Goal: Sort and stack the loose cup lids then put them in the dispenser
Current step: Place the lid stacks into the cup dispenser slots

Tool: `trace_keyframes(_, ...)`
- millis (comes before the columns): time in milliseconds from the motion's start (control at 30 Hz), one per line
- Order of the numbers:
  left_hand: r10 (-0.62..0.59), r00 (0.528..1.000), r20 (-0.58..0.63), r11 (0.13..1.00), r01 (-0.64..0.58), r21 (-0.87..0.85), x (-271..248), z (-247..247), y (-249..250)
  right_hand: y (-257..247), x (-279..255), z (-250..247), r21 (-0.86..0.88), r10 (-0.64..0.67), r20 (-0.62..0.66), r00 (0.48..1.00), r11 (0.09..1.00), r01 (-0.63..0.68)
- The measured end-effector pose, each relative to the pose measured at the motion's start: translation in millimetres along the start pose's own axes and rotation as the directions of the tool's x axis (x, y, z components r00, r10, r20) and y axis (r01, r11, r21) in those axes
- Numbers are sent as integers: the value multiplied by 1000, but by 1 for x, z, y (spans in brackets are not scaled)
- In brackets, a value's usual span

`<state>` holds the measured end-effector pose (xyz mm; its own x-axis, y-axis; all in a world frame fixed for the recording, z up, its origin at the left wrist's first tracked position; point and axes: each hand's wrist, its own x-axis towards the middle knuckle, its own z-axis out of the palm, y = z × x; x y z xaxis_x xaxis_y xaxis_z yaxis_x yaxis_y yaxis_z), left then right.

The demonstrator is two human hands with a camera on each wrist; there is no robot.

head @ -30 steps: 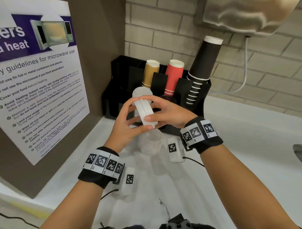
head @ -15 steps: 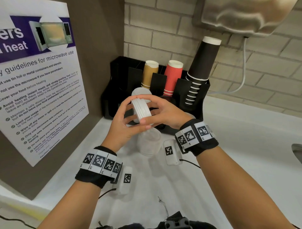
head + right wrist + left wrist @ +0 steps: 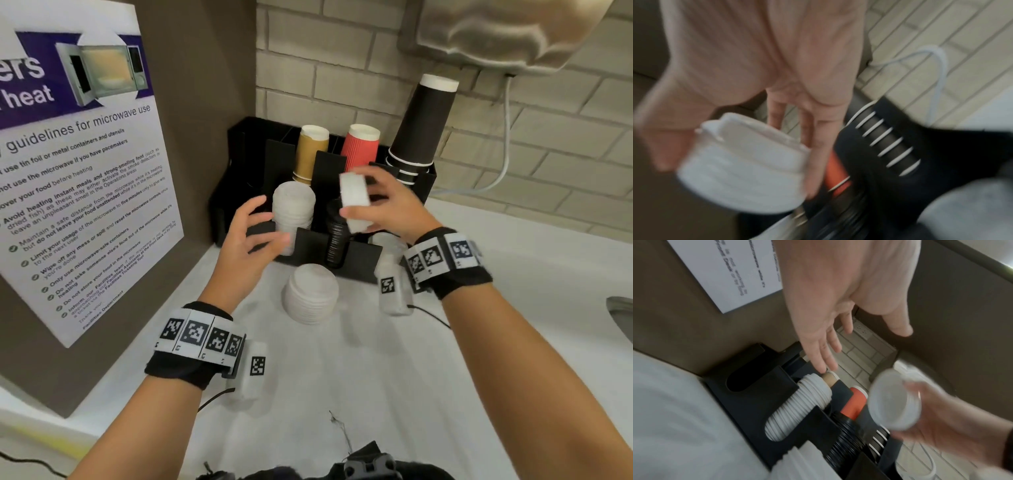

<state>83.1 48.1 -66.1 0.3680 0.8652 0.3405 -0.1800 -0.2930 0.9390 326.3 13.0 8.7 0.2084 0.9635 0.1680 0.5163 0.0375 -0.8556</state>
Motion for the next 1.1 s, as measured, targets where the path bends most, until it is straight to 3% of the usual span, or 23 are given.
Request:
trace_keyframes(100, 0, 1000, -13, 997, 1, 73, -1, -9, -5, 27, 12, -32, -318, 18, -178, 984, 945, -75)
trace_keyframes(267, 11, 1000, -6, 993, -10, 116, 0, -16, -8, 58, 17, -45, -645, 152, -90, 984, 744, -174)
trace_keyframes(533, -7, 1000, -5, 989, 8, 146, -1, -17, -12, 56, 19, -31, -852, 277, 14, 961, 506, -133)
trace_keyframes(700, -13, 1000, -17, 985, 16, 170, -2, -17, -14, 56, 22, -16, -940, 316, 14, 949, 329, -96)
trace_keyframes(900, -18, 999, -47, 984, 26, 175, -6, -20, -16, 54, 25, -13, -957, 455, 118, 882, 288, -21)
trace_keyframes(1100, -17, 998, -53, 986, 25, 167, -6, -17, -13, 63, 13, -1, -967, 366, 97, 926, 256, 0)
